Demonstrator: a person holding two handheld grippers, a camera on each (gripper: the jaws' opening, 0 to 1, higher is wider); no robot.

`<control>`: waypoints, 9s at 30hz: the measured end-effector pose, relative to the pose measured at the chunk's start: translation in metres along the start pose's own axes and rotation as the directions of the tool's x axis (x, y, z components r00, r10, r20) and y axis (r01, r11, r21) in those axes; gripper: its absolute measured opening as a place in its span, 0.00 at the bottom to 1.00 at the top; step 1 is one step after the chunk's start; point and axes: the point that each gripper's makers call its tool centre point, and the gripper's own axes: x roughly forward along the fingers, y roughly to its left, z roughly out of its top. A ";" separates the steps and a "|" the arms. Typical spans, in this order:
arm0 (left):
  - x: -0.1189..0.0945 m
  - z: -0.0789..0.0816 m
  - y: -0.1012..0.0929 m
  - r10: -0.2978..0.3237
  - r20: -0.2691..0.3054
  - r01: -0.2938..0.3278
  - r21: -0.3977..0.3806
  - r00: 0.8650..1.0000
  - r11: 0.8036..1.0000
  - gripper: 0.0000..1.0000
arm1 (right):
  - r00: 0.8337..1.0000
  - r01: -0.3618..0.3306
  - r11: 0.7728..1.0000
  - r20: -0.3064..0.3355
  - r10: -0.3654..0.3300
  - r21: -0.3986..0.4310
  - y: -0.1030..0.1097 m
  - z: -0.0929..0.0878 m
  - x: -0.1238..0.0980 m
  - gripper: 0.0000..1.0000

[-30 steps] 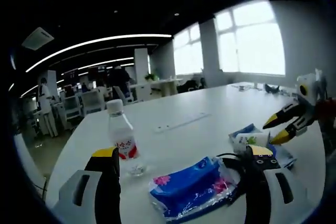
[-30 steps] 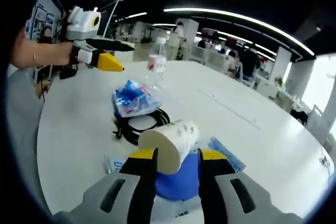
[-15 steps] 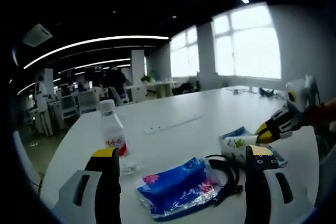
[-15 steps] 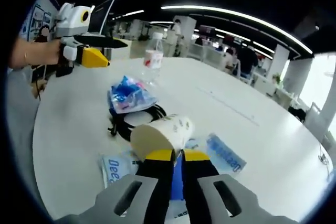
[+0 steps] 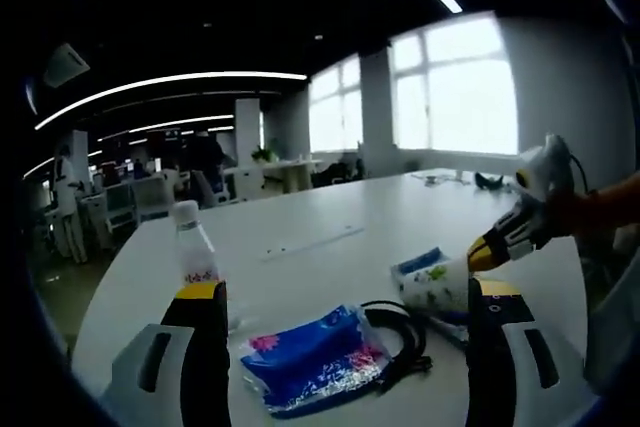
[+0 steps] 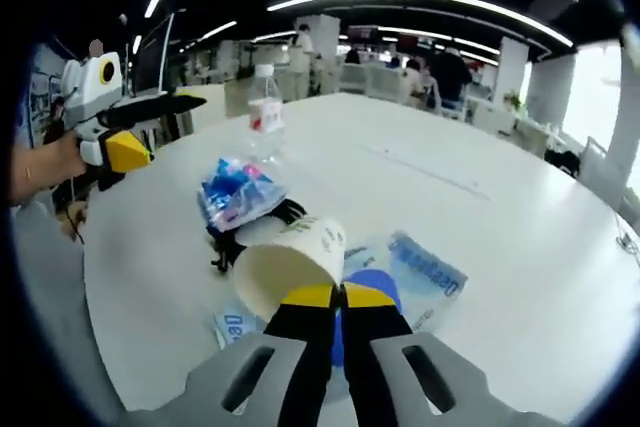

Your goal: Arrange the tabletop items into an orderly group along one side of the table until the central work area is clear of visible clutter.

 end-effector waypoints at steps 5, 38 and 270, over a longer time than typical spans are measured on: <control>-0.005 0.004 -0.011 -0.029 -0.001 0.029 0.017 1.000 0.999 1.00 | 1.000 -0.019 1.000 -0.021 0.018 -0.009 0.008 0.006 -0.008 0.00; -0.037 0.011 -0.085 -0.184 -0.072 0.196 0.260 0.980 0.945 0.91 | 0.947 -0.236 0.970 -0.235 0.217 -0.056 0.084 0.042 -0.066 0.00; 0.140 -0.076 0.099 0.274 -0.145 -0.293 -0.137 0.951 0.946 0.38 | 0.981 -0.187 0.974 -0.035 0.193 0.128 0.028 0.008 0.006 0.94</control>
